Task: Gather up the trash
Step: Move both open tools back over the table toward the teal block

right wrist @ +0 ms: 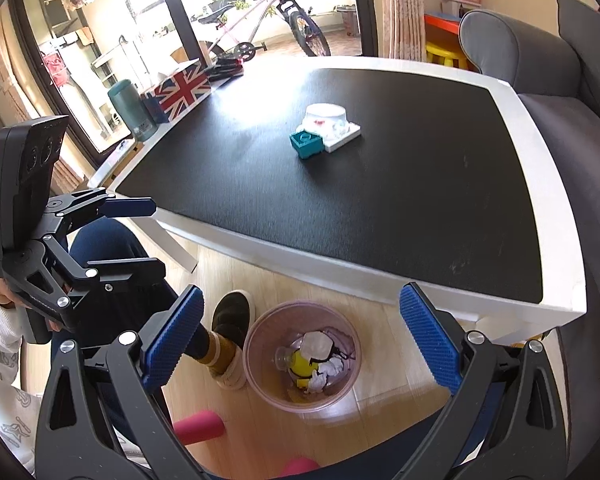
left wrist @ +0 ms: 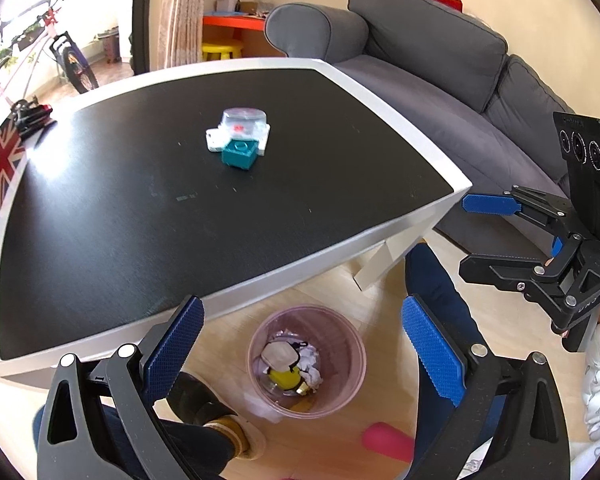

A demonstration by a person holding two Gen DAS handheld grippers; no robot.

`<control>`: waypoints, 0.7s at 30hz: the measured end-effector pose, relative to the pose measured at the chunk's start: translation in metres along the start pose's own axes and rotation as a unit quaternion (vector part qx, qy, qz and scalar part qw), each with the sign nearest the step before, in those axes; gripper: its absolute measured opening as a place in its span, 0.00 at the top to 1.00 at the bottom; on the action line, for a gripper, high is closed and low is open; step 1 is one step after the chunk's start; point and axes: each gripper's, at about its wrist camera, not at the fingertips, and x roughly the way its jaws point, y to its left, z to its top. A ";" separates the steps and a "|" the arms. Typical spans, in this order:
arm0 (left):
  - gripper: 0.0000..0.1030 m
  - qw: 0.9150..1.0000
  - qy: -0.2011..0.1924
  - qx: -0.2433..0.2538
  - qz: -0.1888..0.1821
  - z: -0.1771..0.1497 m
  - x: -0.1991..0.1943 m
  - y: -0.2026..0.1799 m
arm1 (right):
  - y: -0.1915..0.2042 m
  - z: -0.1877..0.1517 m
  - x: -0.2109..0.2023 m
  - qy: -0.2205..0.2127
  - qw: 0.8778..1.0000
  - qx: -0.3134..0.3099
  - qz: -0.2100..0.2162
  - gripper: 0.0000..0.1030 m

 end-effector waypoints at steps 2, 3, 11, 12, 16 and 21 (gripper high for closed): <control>0.07 1.000 -0.004 0.000 0.003 0.006 -0.004 0.003 | -0.001 0.007 -0.001 -0.003 1.000 0.001 -0.001 0.06; 0.07 1.000 -0.006 0.000 0.004 0.009 -0.006 0.004 | -0.001 0.010 -0.002 -0.004 1.000 0.001 -0.002 0.06; 0.07 1.000 -0.013 -0.001 0.010 0.036 -0.011 0.017 | -0.006 0.037 -0.006 -0.009 1.000 0.000 -0.010 0.06; 0.07 1.000 -0.013 -0.001 0.010 0.038 -0.011 0.018 | -0.006 0.039 -0.007 -0.009 1.000 0.000 -0.011 0.06; 0.07 1.000 -0.014 -0.002 0.013 0.049 -0.010 0.026 | -0.010 0.049 -0.004 -0.007 1.000 0.003 -0.015 0.06; 0.07 1.000 -0.014 -0.001 0.017 0.066 -0.007 0.037 | -0.017 0.063 0.002 -0.002 1.000 0.008 -0.018 0.06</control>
